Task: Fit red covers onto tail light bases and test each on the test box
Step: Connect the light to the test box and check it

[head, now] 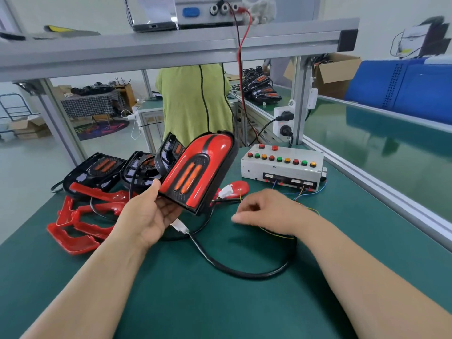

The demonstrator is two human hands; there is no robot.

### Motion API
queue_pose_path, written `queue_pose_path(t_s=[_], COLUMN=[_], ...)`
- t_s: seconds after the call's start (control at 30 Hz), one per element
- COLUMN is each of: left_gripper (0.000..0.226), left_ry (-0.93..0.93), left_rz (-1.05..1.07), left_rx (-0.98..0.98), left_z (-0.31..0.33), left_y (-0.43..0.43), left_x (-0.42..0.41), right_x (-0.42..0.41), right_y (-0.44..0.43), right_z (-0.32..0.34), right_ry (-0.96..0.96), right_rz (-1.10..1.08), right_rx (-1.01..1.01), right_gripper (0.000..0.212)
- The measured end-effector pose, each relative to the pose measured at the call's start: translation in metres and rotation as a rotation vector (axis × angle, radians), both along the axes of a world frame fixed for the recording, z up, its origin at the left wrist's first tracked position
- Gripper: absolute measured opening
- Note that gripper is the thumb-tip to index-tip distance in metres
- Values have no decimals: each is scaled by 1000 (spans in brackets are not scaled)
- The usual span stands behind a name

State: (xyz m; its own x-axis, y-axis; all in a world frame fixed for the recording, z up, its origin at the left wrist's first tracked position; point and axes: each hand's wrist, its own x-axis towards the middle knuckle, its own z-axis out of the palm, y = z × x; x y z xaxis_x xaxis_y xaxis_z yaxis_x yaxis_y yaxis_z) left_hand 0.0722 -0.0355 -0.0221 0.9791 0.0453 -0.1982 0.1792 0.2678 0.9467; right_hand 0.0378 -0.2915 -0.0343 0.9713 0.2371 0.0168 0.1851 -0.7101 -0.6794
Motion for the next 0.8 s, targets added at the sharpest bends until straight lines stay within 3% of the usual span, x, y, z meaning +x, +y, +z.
queue_pose_path(t_s=[0.1, 0.17, 0.27, 0.37, 0.5, 0.6, 0.7, 0.8], left_gripper=[32, 33, 34, 34, 34, 34, 35, 35], left_ry=[-12, -25, -36, -47, -69, -81, -105, -136], left_rz=[22, 25, 23, 18, 13, 5, -24, -48], left_rx=[-22, -26, -26, -25, -67, -128, -189, -237], left_z=[-2, -3, -3, -2, 1, 4, 4, 6], left_y=[-1, -2, -3, -1, -3, -10, -21, -33], left_x=[2, 3, 3, 2, 0, -2, -7, -14], right_x=[-16, -23, -28, -27, -23, -19, -17, -20], right_y=[29, 50, 72, 70, 47, 37, 37, 35], right_z=[7, 5, 3, 6, 20, 29, 37, 48], right_ry=[42, 12, -84, -73, 129, 83, 89, 100], right_rz=[96, 137, 202, 212, 4, -145, -177, -107], right_rx=[-88, -170, -352, -330, 210, 470, 730, 882], right_gripper=[56, 60, 40, 11, 9, 24, 18, 59])
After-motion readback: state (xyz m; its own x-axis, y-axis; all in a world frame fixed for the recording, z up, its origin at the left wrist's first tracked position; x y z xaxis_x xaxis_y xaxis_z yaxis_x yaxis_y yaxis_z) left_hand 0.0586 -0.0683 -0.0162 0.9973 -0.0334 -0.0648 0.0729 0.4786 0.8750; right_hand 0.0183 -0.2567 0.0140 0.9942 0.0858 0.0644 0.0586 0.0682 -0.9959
